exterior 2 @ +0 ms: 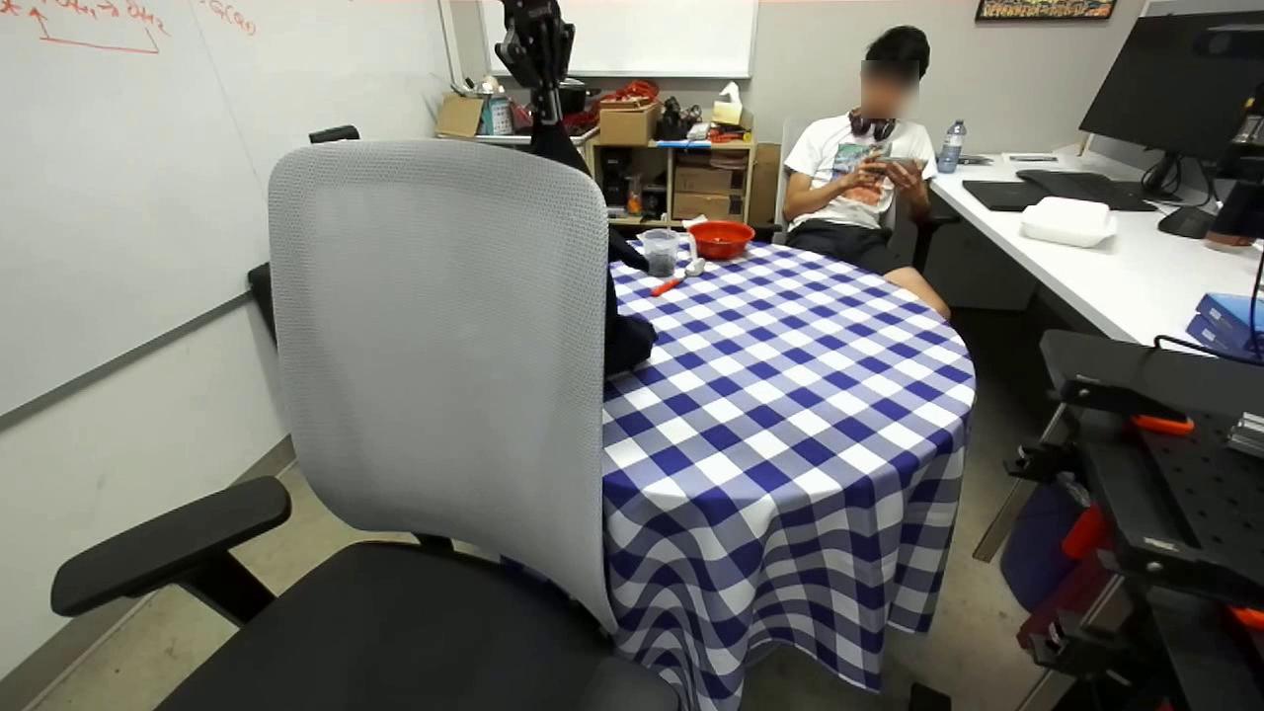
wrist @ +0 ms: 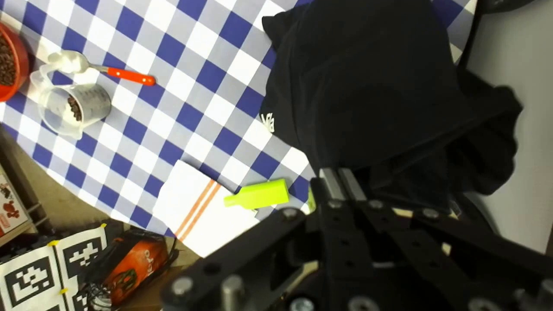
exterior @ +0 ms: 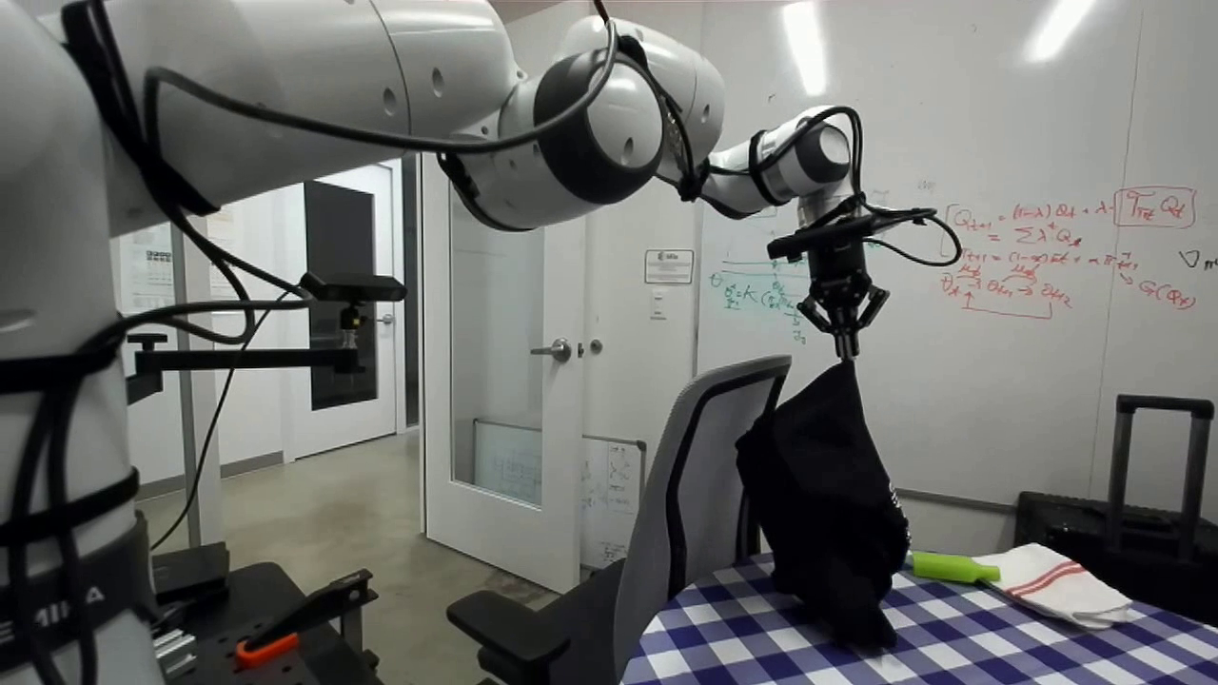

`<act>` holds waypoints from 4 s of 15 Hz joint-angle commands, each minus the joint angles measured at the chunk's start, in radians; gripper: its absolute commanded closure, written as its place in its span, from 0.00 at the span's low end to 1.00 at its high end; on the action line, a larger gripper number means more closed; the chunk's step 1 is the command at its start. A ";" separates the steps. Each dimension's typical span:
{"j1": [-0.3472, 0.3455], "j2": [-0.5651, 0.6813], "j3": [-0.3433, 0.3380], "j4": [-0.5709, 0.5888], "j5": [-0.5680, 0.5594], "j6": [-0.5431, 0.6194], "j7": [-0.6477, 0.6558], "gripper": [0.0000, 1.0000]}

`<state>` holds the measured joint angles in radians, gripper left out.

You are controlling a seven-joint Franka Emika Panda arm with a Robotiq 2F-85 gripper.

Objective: Put the cloth on the head rest

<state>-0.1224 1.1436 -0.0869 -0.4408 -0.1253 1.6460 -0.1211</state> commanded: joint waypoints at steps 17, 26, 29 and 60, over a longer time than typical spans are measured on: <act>0.198 -0.182 0.011 -0.020 -0.014 0.006 0.002 0.97; 0.054 -0.158 0.013 0.019 0.033 -0.031 0.049 0.97; 0.014 -0.170 0.010 0.009 0.038 -0.021 0.068 0.97; -0.146 0.297 -0.079 -0.005 0.006 -0.161 0.145 0.16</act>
<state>-0.2693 1.4794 -0.1789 -0.4455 -0.1301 1.4634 -0.0040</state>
